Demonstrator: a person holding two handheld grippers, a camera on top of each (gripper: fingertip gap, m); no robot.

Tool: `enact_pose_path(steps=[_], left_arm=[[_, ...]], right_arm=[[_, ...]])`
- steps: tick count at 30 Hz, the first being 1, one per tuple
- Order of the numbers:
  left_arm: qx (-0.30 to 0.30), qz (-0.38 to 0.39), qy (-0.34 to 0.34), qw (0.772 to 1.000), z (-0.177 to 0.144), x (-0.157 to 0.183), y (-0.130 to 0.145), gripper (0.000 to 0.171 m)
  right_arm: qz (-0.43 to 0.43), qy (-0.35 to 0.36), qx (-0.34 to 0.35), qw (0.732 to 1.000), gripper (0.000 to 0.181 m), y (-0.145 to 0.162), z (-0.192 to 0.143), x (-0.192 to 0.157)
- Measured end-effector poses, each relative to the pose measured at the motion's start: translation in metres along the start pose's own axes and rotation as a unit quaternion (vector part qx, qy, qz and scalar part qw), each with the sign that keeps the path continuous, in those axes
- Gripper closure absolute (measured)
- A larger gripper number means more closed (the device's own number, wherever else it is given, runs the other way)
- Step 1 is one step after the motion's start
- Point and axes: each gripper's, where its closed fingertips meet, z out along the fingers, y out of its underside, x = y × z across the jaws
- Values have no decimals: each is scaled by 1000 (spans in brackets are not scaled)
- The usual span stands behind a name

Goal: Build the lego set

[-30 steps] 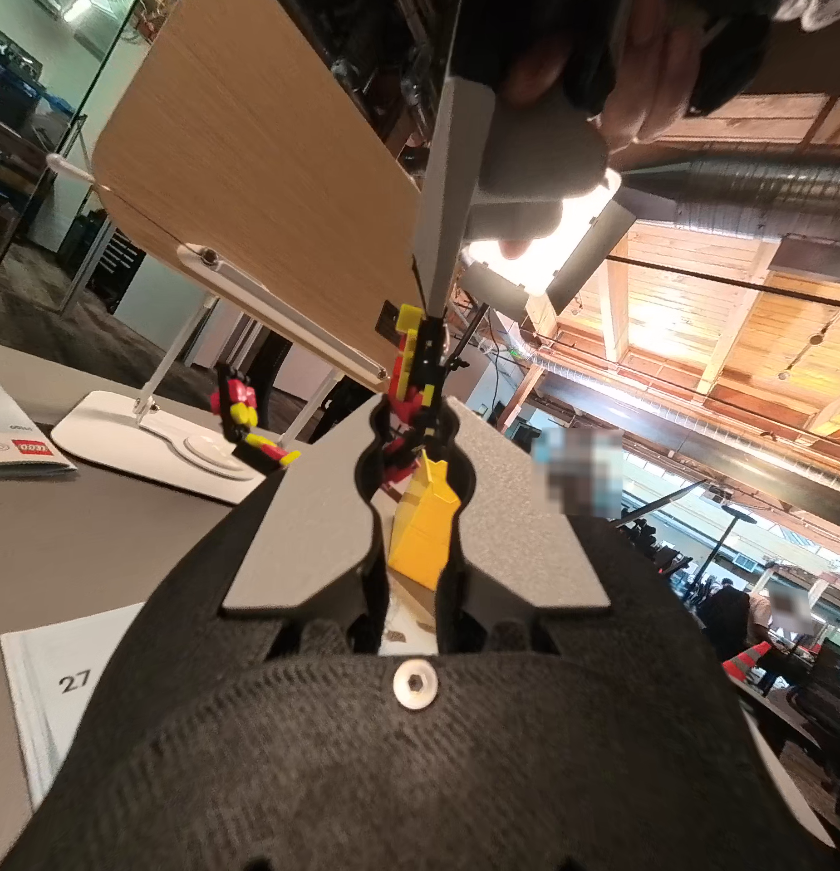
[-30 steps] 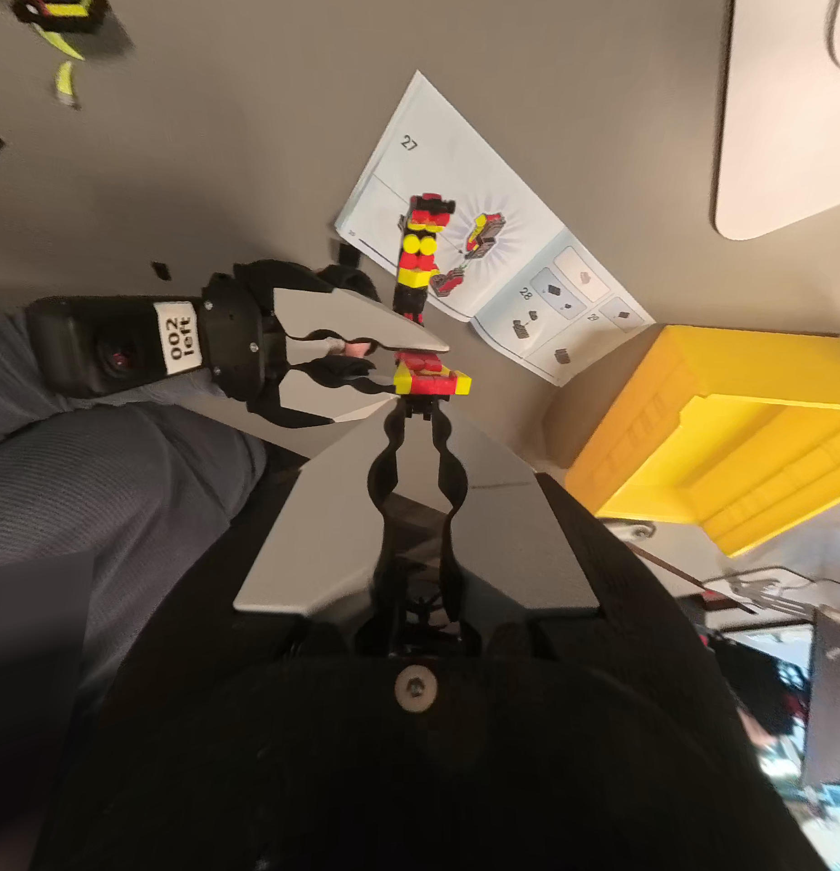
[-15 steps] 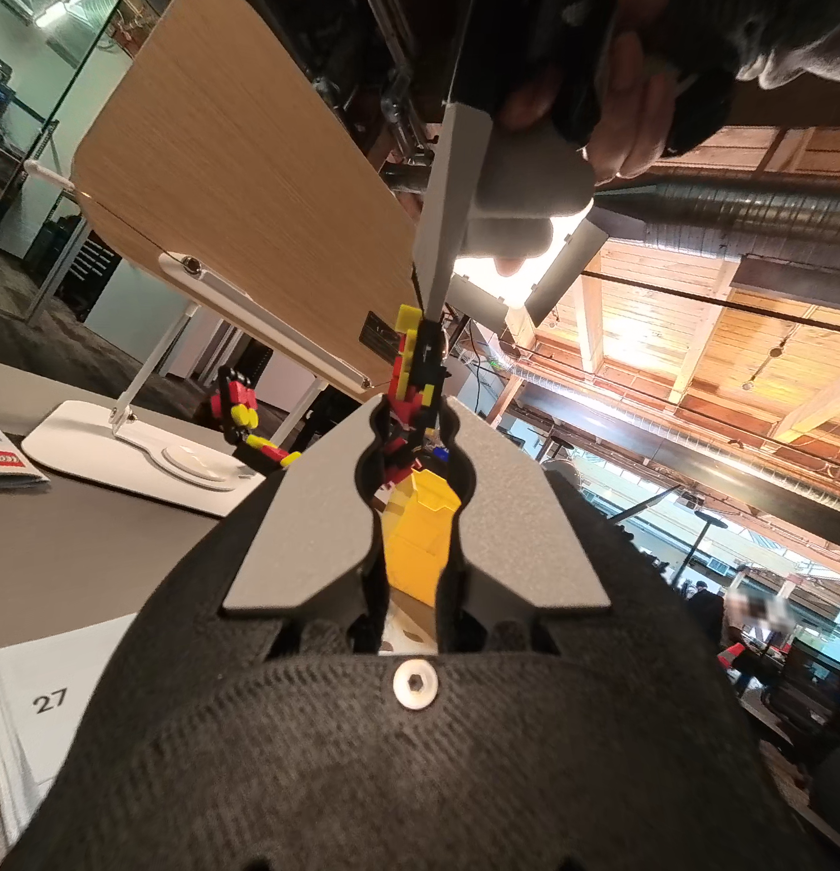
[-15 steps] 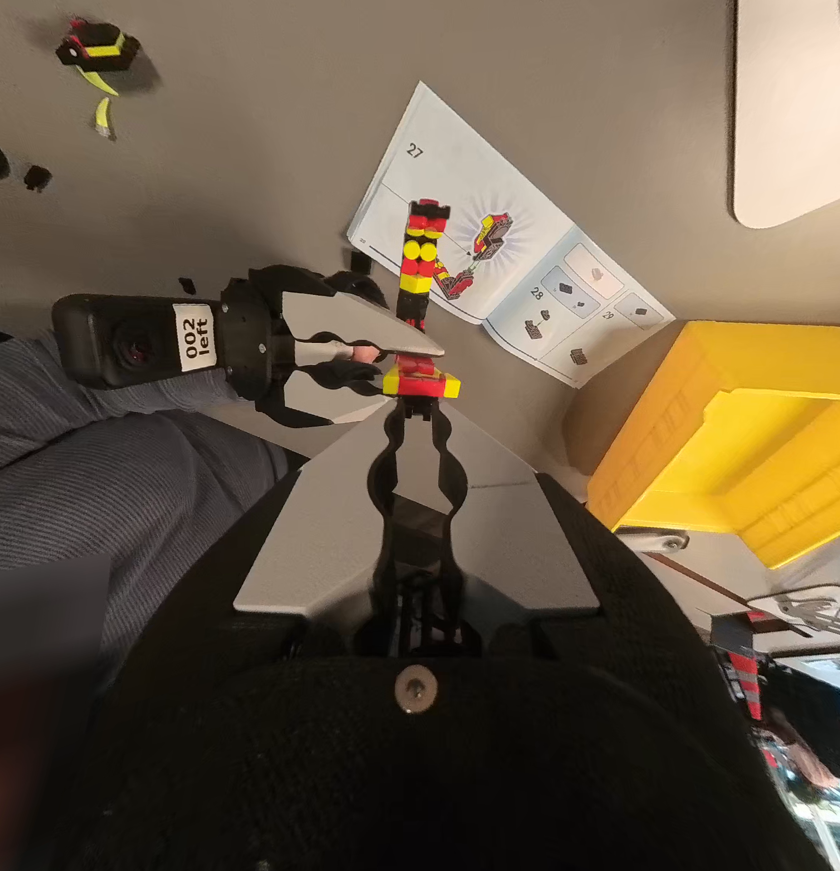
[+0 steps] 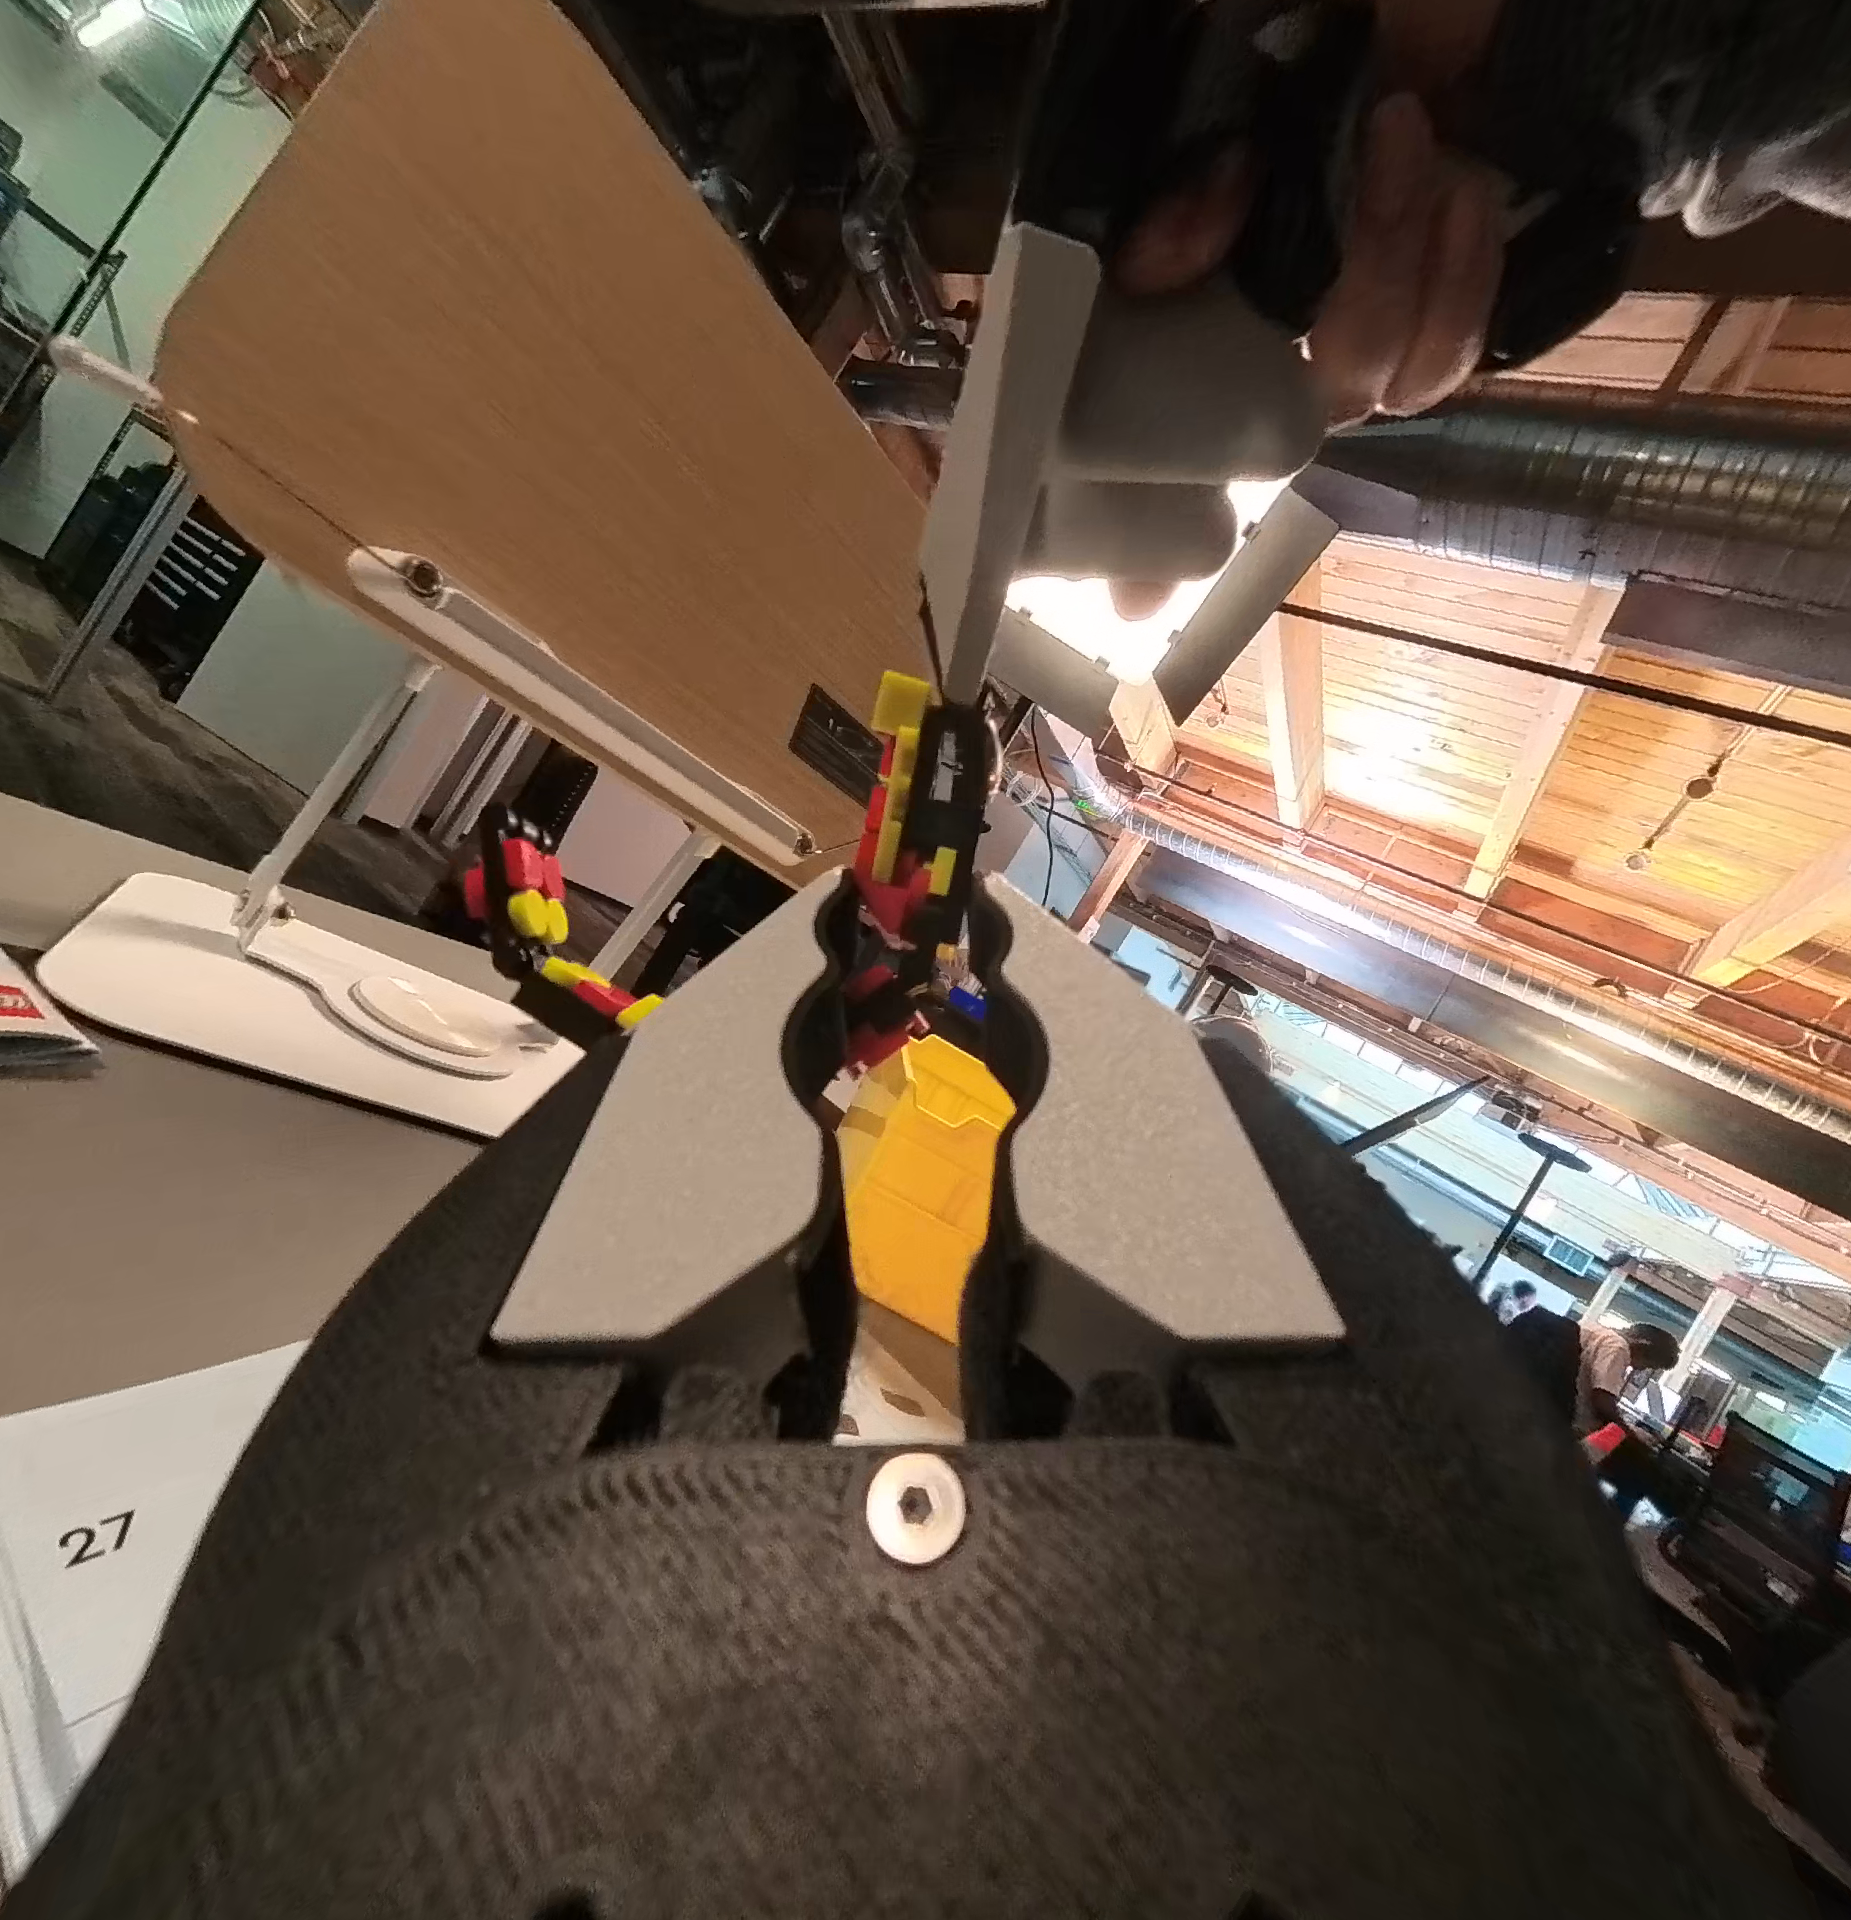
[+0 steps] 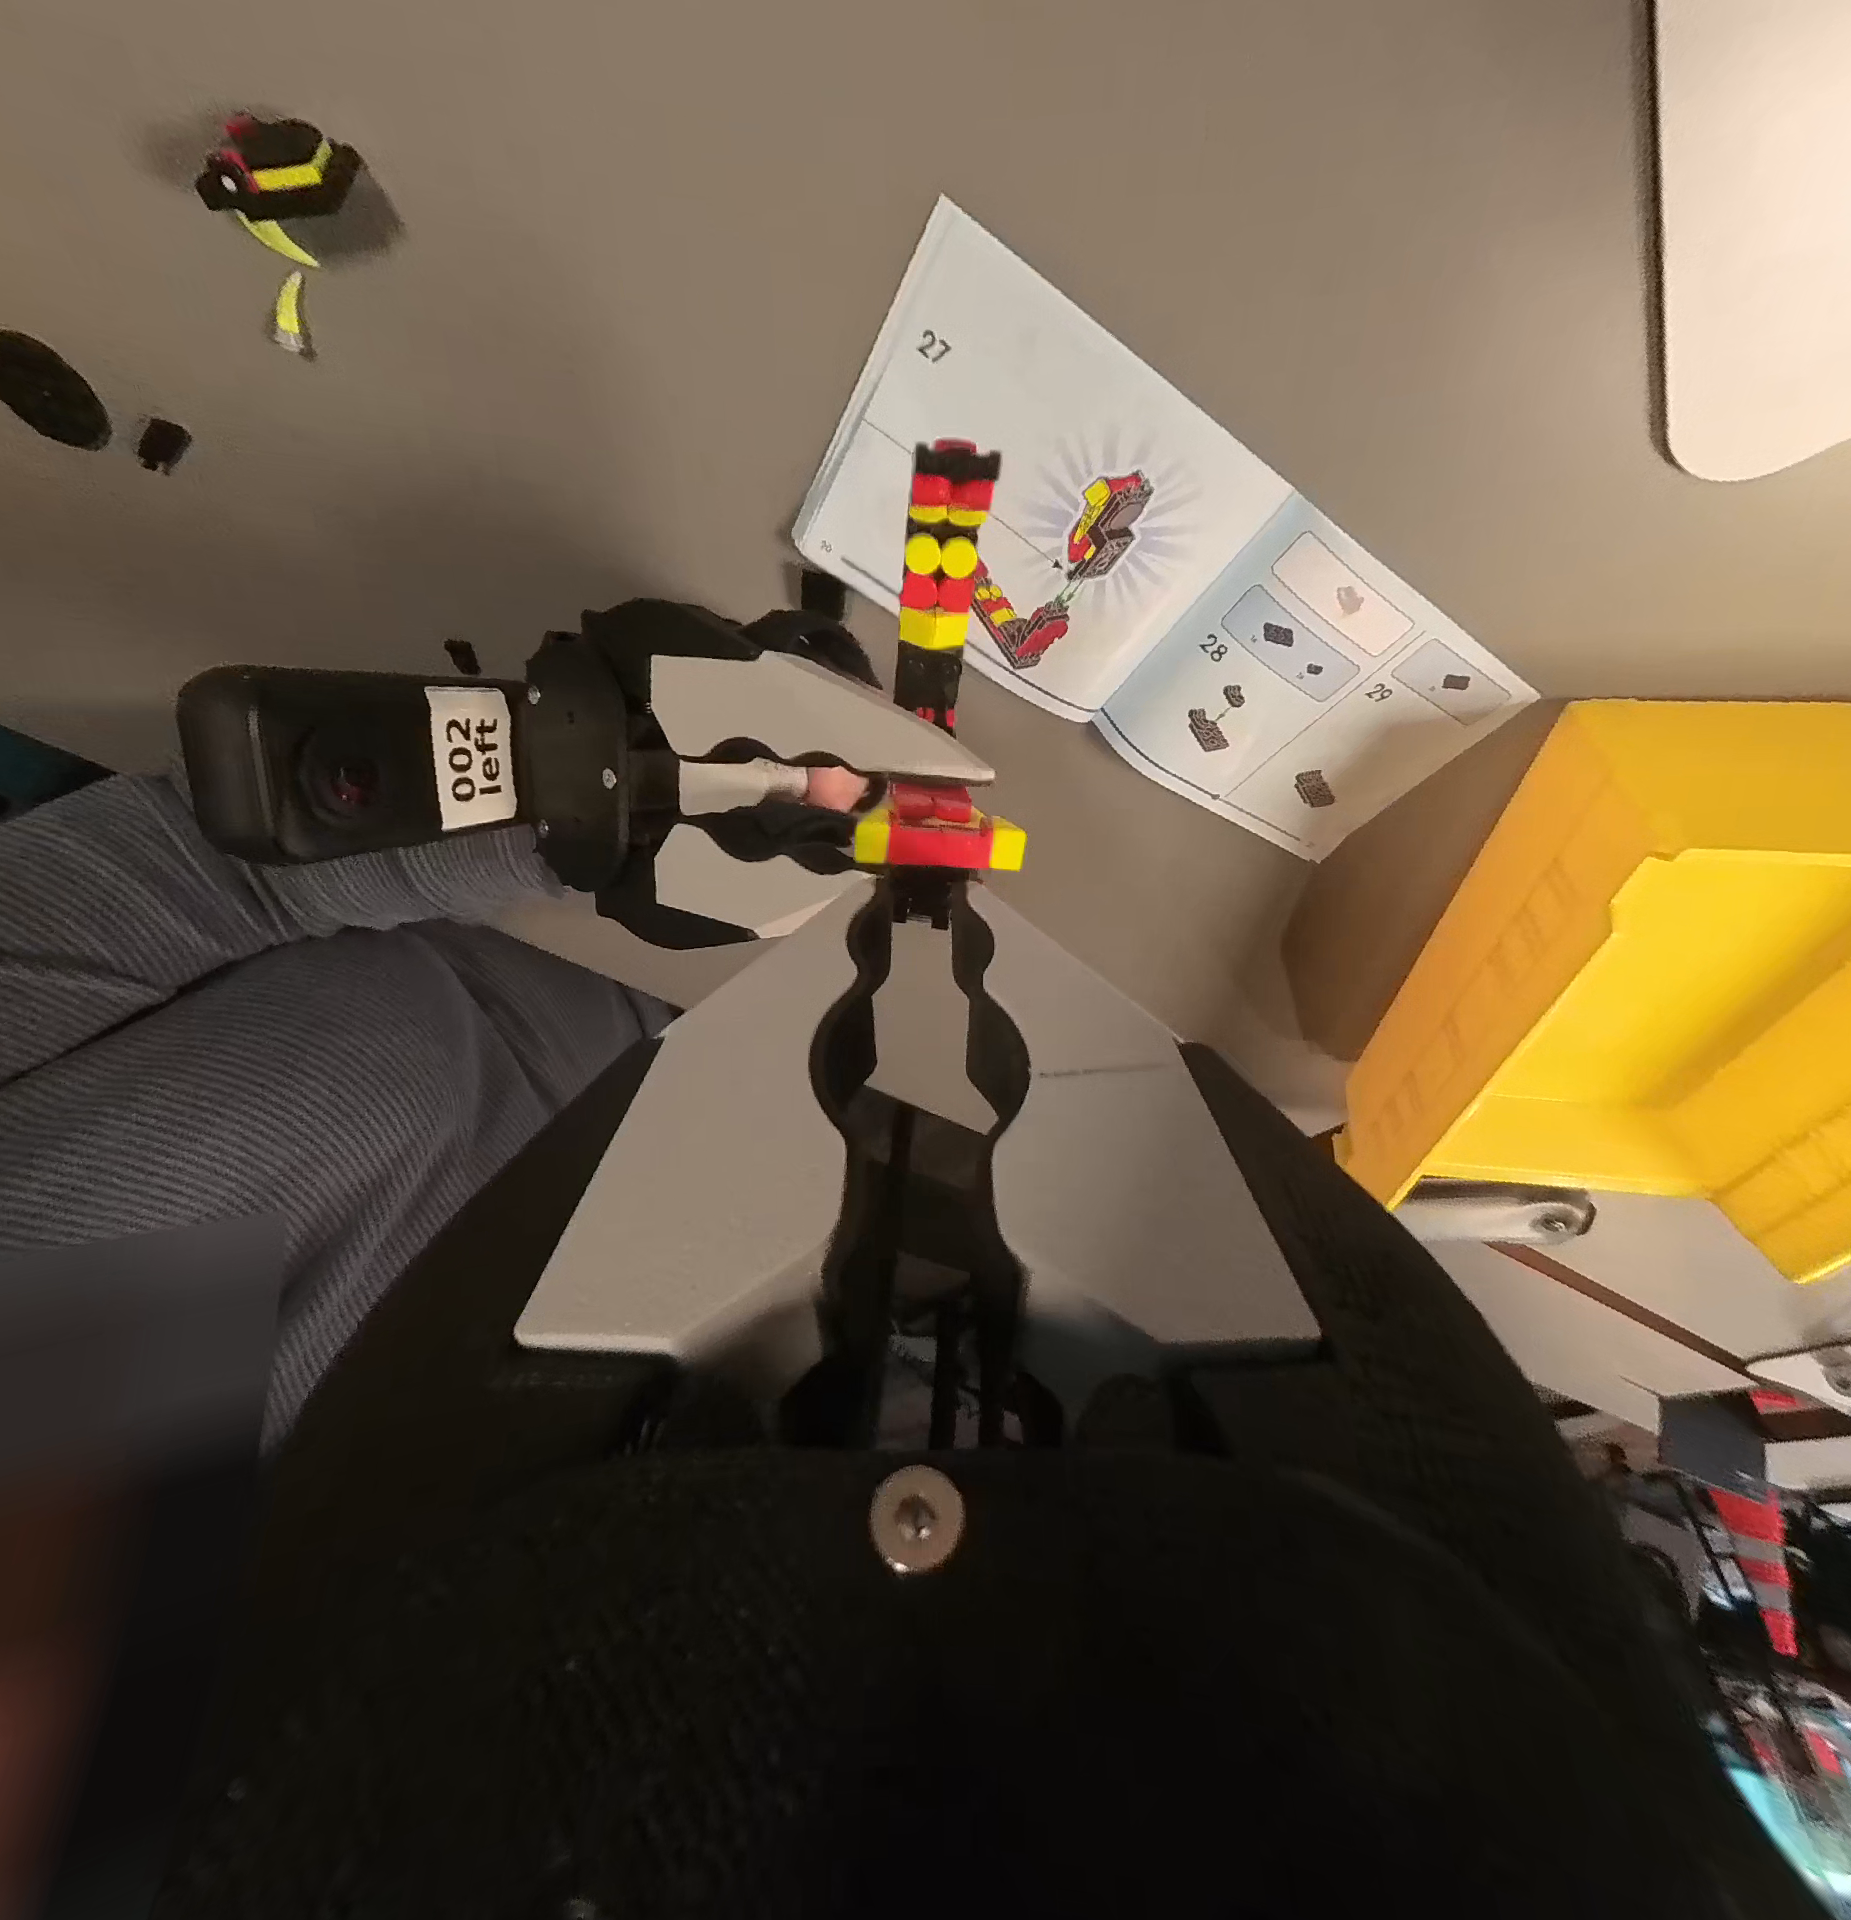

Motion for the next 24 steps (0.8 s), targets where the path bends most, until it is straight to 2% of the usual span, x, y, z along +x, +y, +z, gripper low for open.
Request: enact_pose_path(steps=[10, 24], left_arm=[[6, -38, -21, 999, -2, -15, -3, 153], [4, -56, -31, 998, -3, -21, 0, 153]], right_arm=[[20, -17, 69, 997, 173, -20, -1, -1], [17, -7, 72, 997, 172, -25, 7, 0]])
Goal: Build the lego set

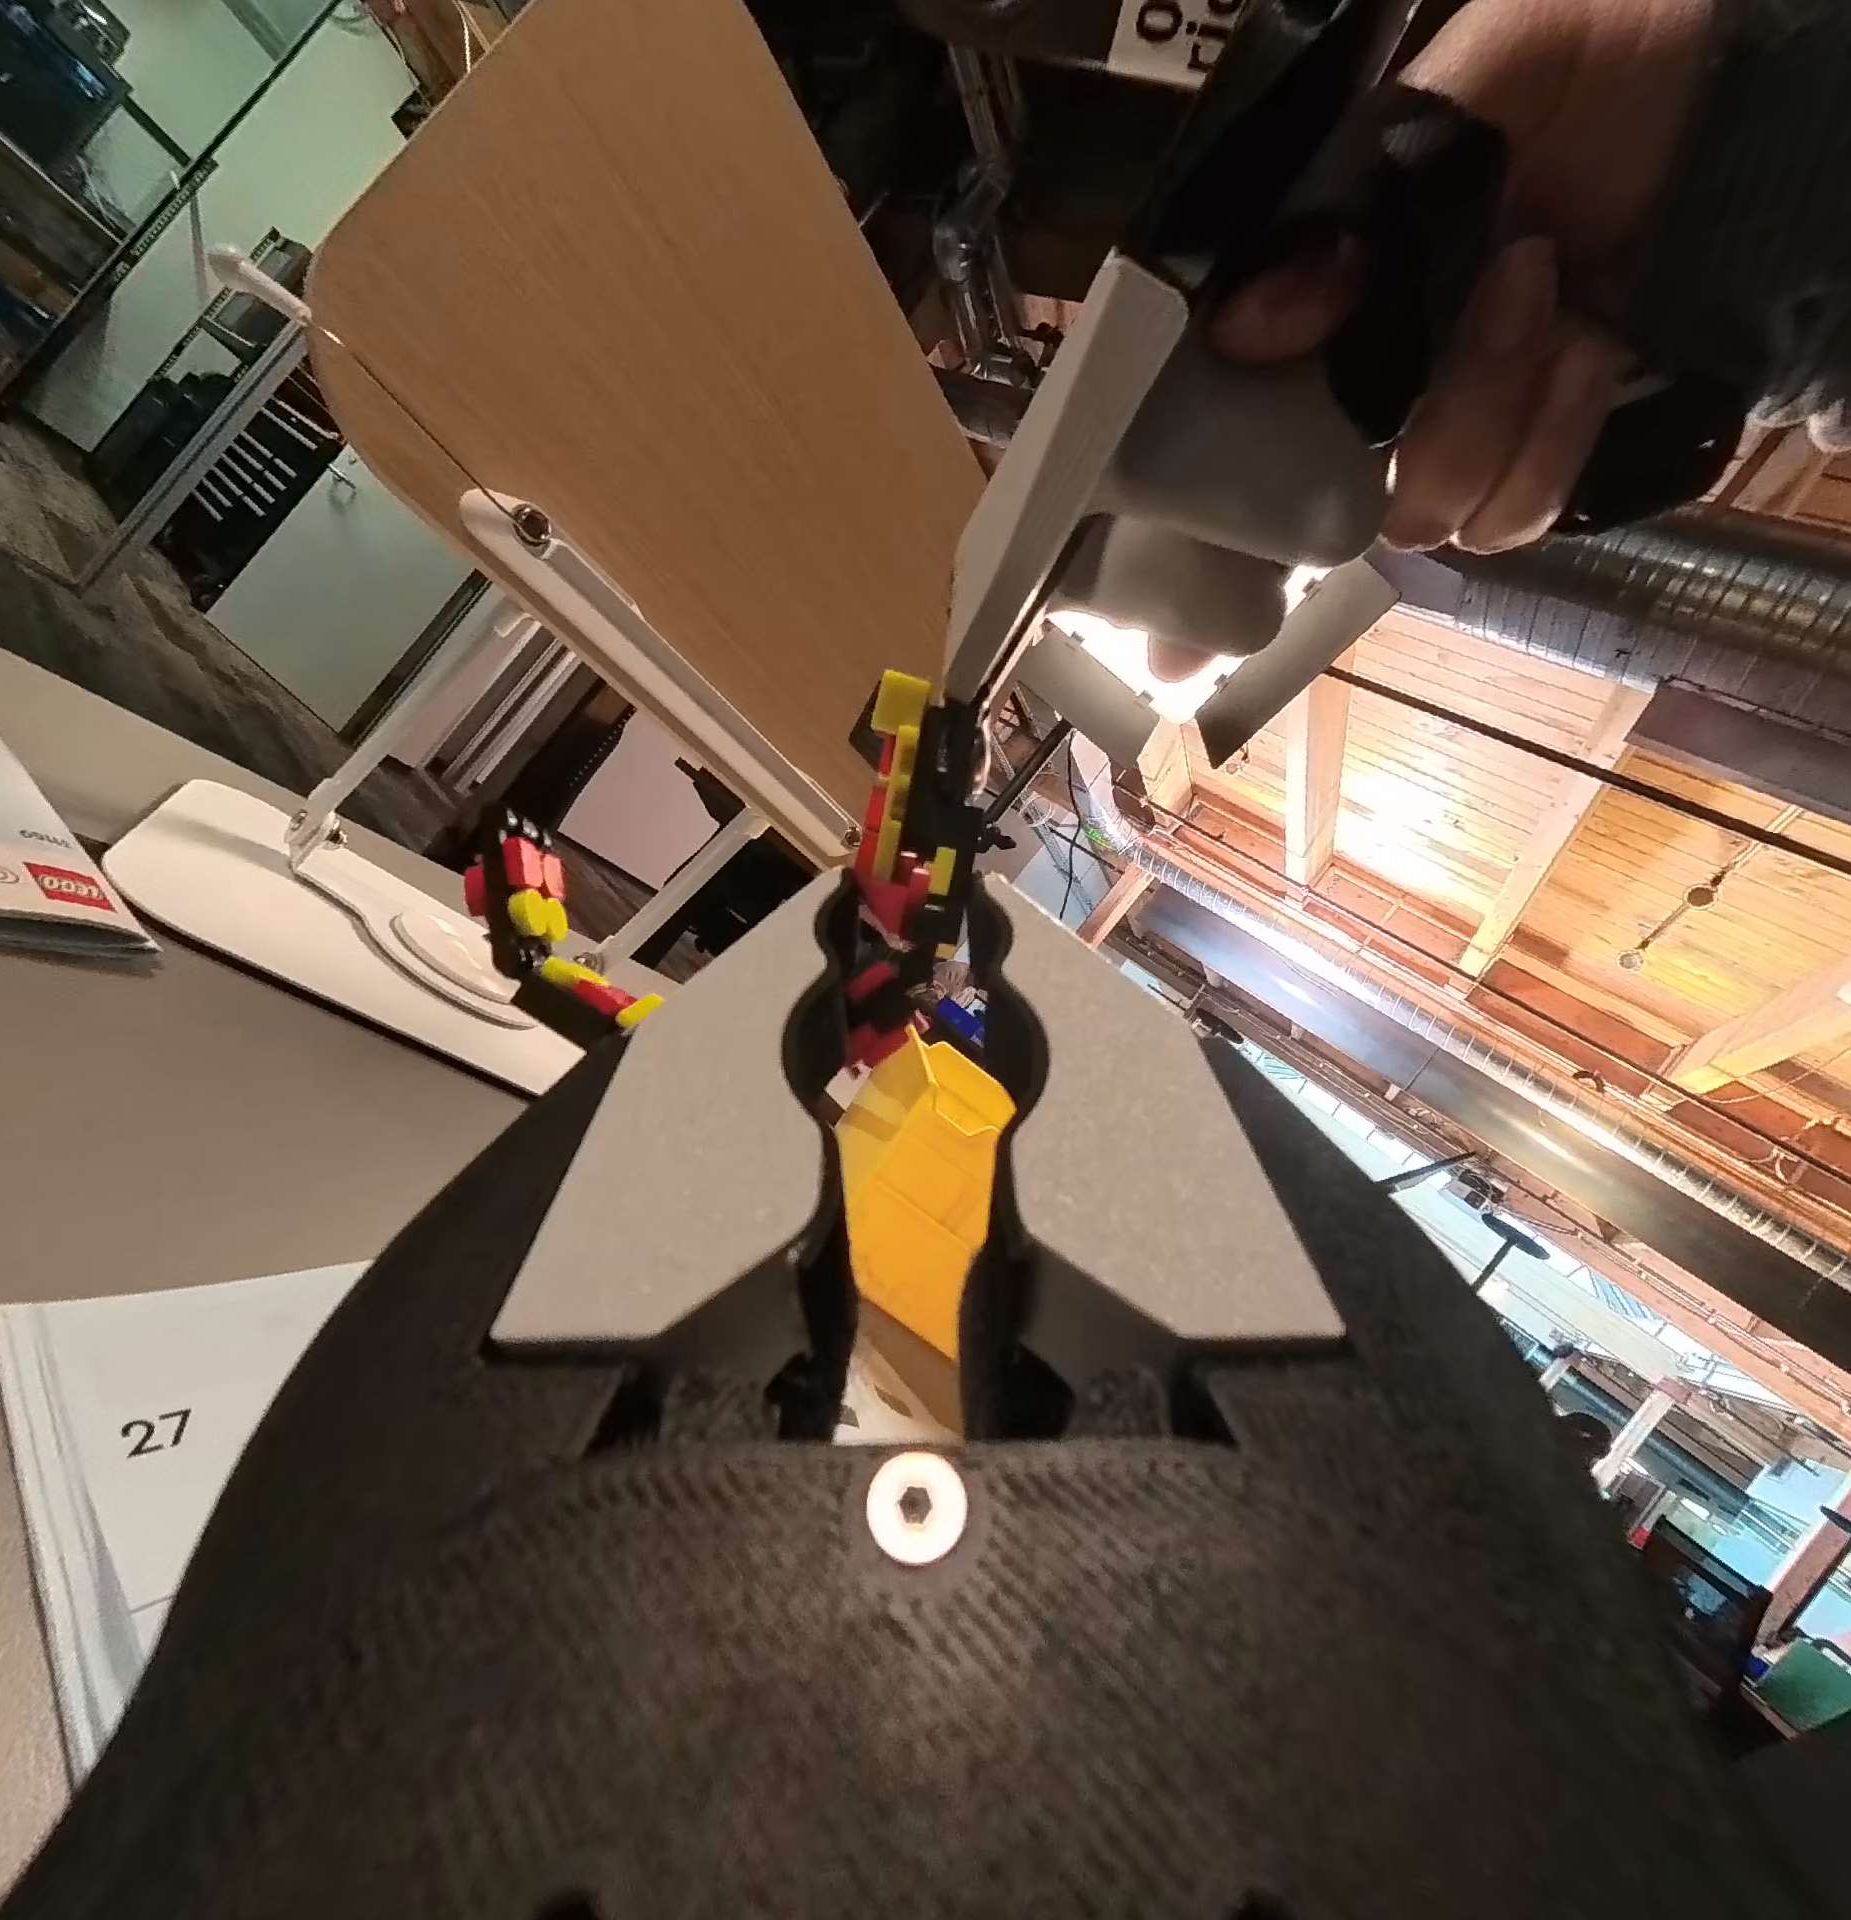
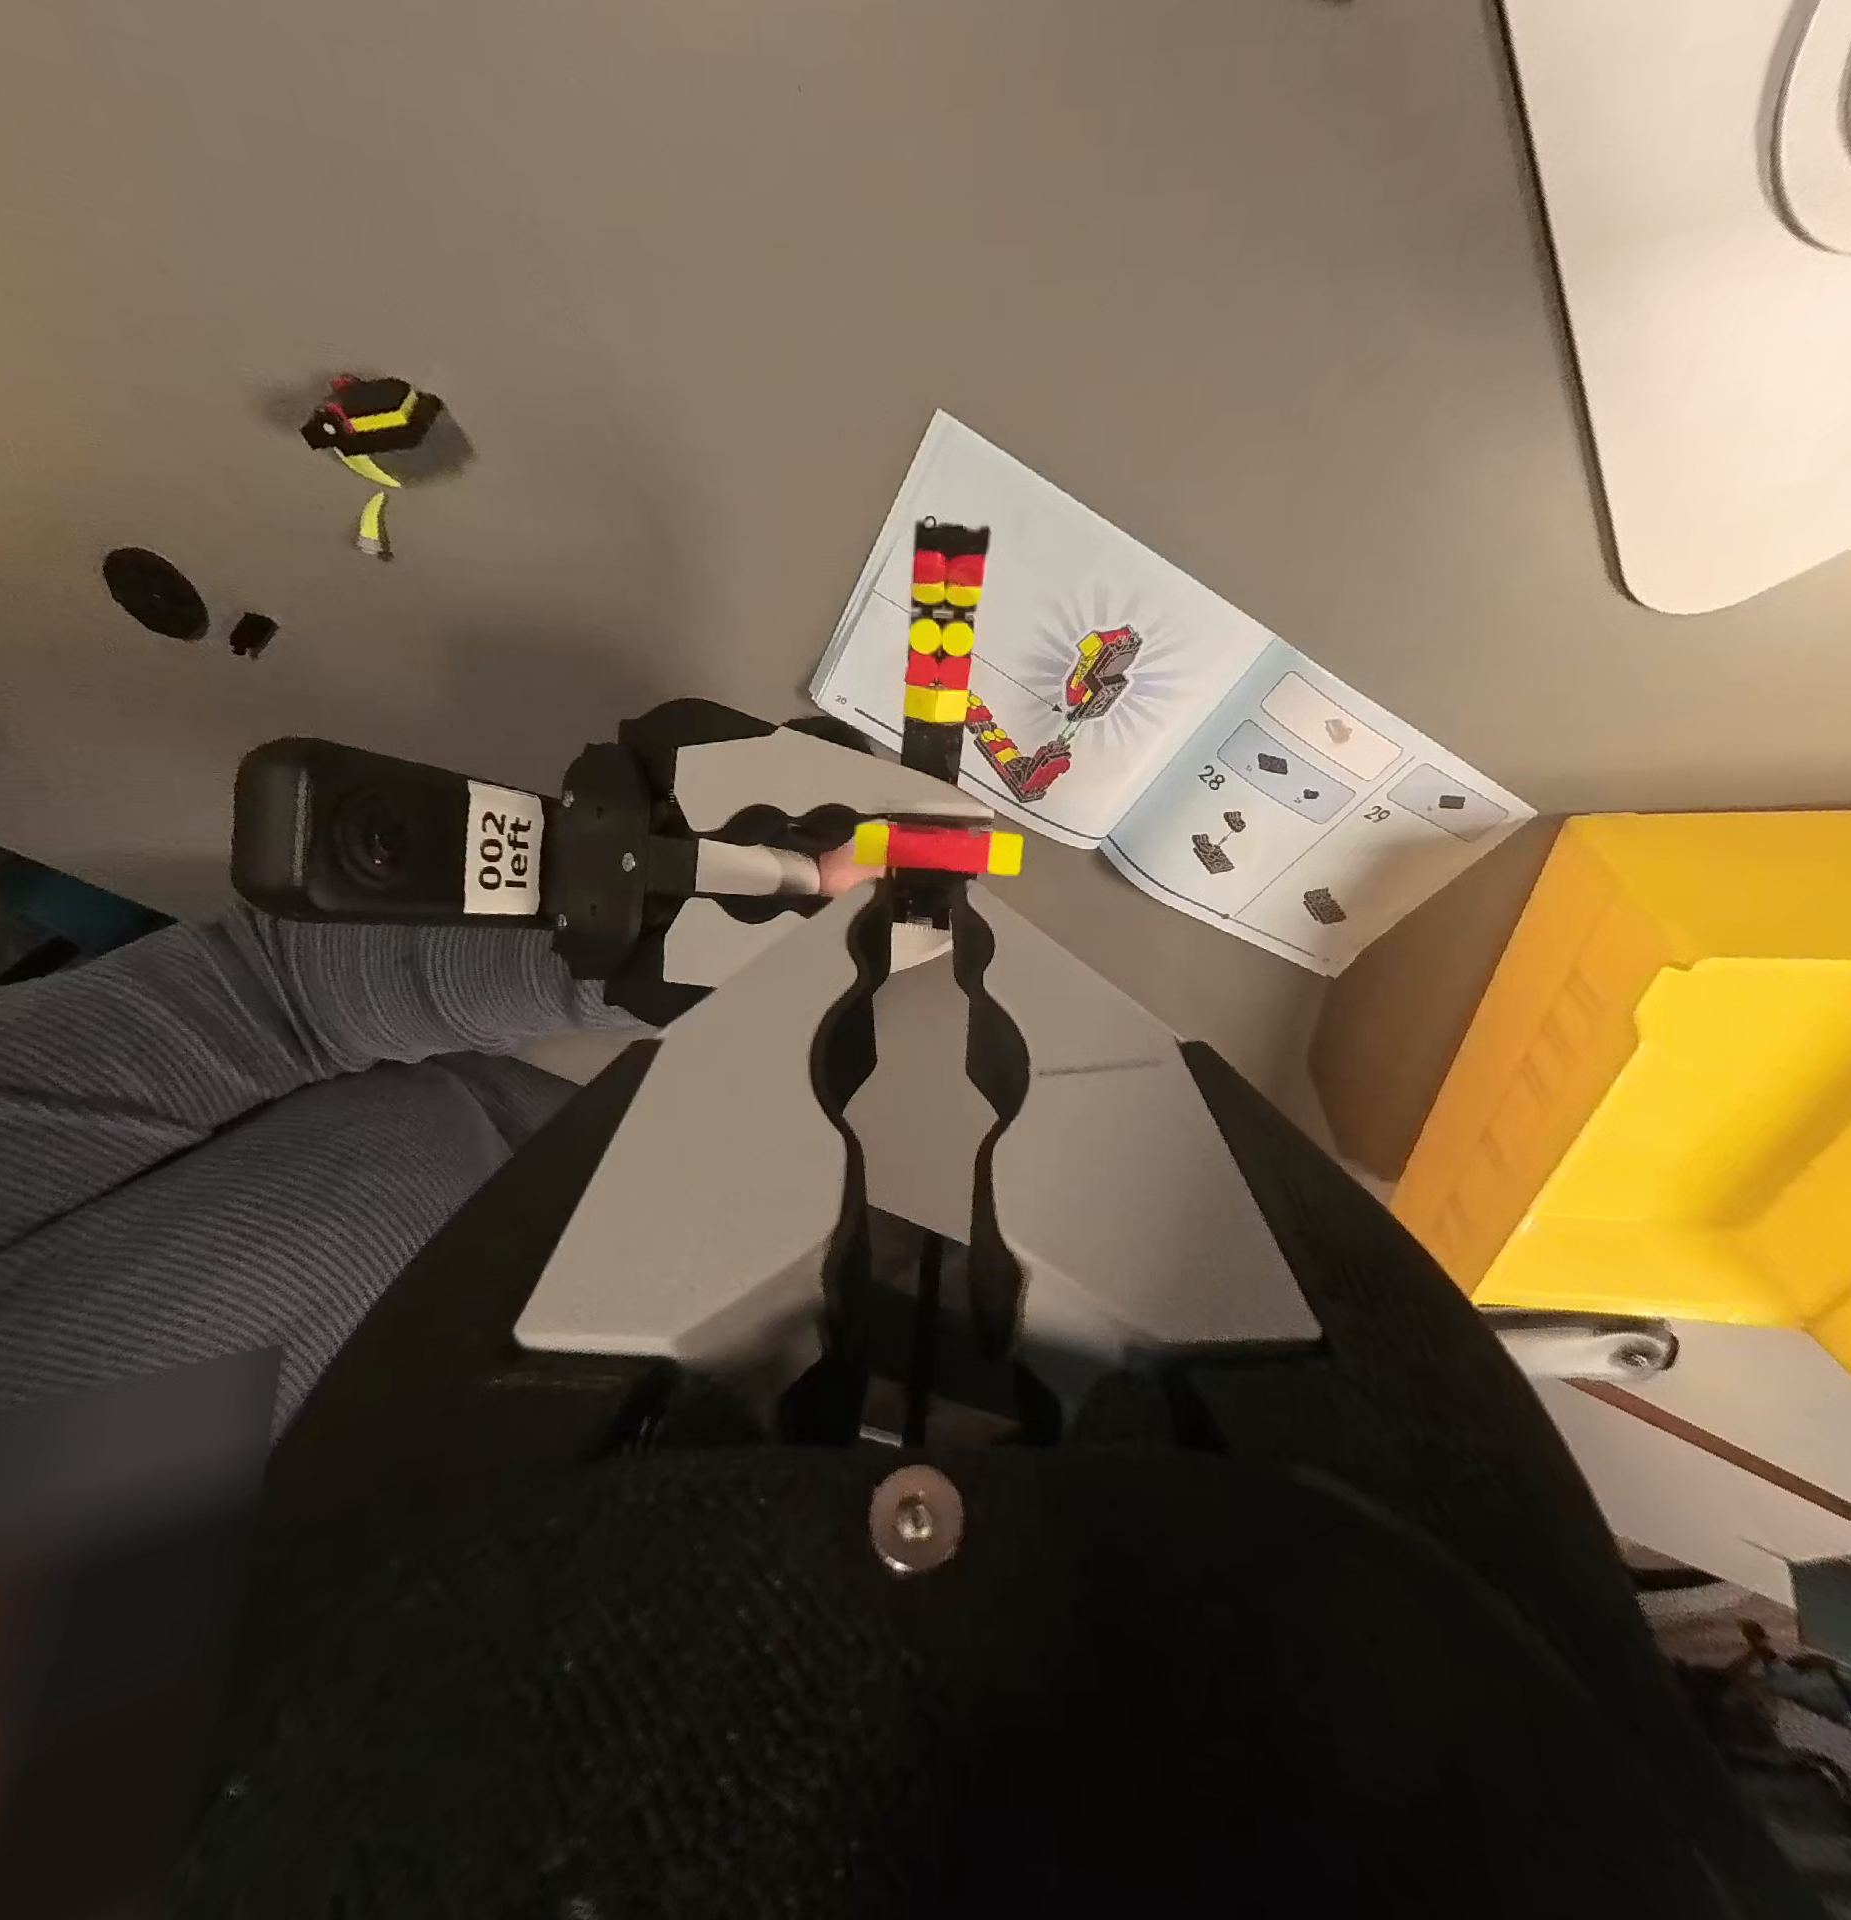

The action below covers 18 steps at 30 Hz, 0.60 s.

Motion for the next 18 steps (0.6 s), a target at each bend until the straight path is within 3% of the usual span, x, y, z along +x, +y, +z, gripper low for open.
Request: enact_pose_path(steps=[18], left_arm=[[-3, 2, 7, 1000, 1, 3, 1, 154]], right_arm=[[12, -5, 4, 1000, 172, 1, 0, 2]])
